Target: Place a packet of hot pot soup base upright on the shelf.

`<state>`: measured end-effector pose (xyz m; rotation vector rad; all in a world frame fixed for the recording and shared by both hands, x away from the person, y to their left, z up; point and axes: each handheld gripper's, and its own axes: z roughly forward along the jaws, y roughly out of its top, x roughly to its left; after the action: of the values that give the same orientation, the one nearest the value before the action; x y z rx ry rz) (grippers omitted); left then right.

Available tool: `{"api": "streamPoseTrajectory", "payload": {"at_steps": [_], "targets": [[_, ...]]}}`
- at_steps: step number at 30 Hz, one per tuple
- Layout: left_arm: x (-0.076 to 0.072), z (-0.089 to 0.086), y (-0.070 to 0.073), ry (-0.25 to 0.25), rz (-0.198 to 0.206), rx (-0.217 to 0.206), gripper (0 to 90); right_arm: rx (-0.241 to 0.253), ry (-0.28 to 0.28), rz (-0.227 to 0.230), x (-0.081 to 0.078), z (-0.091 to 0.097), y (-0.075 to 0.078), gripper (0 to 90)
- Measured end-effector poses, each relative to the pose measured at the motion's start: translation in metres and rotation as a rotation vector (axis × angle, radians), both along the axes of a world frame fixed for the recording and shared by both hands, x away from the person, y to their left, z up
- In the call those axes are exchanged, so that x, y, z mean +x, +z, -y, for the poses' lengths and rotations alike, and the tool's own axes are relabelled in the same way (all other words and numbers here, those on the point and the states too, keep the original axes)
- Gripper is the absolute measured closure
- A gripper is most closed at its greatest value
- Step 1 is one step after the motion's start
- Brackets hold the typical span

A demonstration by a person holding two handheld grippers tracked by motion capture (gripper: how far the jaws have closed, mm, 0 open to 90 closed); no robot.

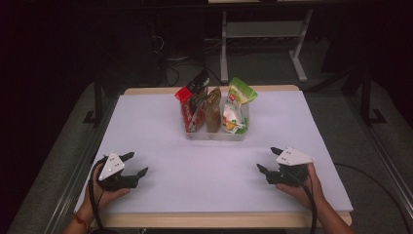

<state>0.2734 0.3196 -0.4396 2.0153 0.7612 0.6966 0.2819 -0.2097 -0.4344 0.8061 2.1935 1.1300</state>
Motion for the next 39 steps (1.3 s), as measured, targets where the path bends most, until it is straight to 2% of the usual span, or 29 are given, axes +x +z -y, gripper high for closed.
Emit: {"api": "streamPoseTrajectory", "payload": {"at_steps": [6, 8, 11, 13, 14, 15, 19, 23, 26, 28, 39], "targets": [[-0.005, -0.011, -0.005, 0.062, -0.021, -0.1, 17.5, -0.002, 0.0, -0.005, -0.001, 0.002, -0.002, 24.9], [-0.006, -0.012, -0.006, 0.069, -0.013, -0.081, 15.9, 0.003, -0.002, -0.002, -0.002, 0.003, -0.001, 24.9], [-0.007, -0.012, -0.005, 0.077, -0.013, -0.121, 15.9, 0.009, -0.005, 0.002, -0.003, 0.006, -0.001, 24.9], [-0.005, -0.011, -0.005, 0.075, -0.013, -0.126, 15.7, 0.006, -0.009, 0.0, -0.004, 0.008, -0.002, 24.9], [-0.004, -0.01, -0.005, 0.073, -0.017, -0.125, 15.6, 0.005, -0.011, 0.0, -0.005, 0.009, -0.002, 24.9], [-0.004, -0.009, -0.006, 0.071, -0.015, -0.102, 14.9, 0.004, -0.014, 0.0, -0.005, 0.01, -0.002, 24.9], [-0.007, -0.009, -0.007, 0.053, -0.013, -0.087, 14.7, 0.021, -0.023, 0.009, -0.005, 0.01, 0.002, 24.9], [-0.011, -0.01, -0.005, 0.059, 0.0, -0.113, 14.7, 0.01, -0.015, 0.008, -0.004, 0.005, 0.001, 24.9], [-0.011, -0.01, -0.005, 0.065, 0.011, -0.101, 14.7, 0.004, -0.009, 0.002, -0.004, 0.002, 0.0, 24.9], [-0.009, -0.009, -0.005, 0.065, 0.005, -0.098, 14.7, -0.007, -0.016, 0.016, -0.004, 0.001, 0.0, 25.2], [-0.008, -0.007, -0.005, 0.075, 0.011, -0.071, 14.7, 0.018, -0.02, 0.004, -0.003, 0.008, -0.001, 25.1]]}}
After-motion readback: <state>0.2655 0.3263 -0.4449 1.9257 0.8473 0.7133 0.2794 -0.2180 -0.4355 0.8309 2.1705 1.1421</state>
